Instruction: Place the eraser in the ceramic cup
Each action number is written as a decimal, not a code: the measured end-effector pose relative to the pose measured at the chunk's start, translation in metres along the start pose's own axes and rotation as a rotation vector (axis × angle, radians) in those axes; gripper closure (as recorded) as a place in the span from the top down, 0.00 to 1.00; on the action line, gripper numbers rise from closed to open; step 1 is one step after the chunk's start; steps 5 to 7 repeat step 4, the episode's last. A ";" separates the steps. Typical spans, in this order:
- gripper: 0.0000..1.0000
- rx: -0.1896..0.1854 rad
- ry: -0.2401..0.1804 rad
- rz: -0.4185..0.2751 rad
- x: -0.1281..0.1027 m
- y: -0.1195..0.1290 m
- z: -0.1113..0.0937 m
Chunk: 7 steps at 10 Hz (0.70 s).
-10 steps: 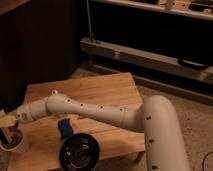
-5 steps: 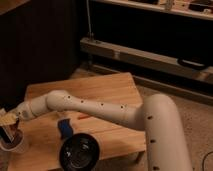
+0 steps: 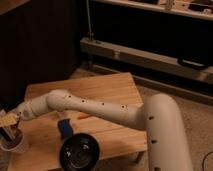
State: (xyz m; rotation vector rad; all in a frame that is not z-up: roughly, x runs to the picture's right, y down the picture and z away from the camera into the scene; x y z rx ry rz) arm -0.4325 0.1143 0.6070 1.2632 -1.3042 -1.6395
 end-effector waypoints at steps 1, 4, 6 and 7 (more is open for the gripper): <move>0.80 -0.001 0.005 0.003 0.000 0.000 0.001; 0.80 -0.005 0.013 0.012 0.000 -0.001 0.001; 0.80 -0.005 0.013 0.012 0.000 -0.001 0.001; 0.80 -0.005 0.013 0.012 0.000 -0.001 0.001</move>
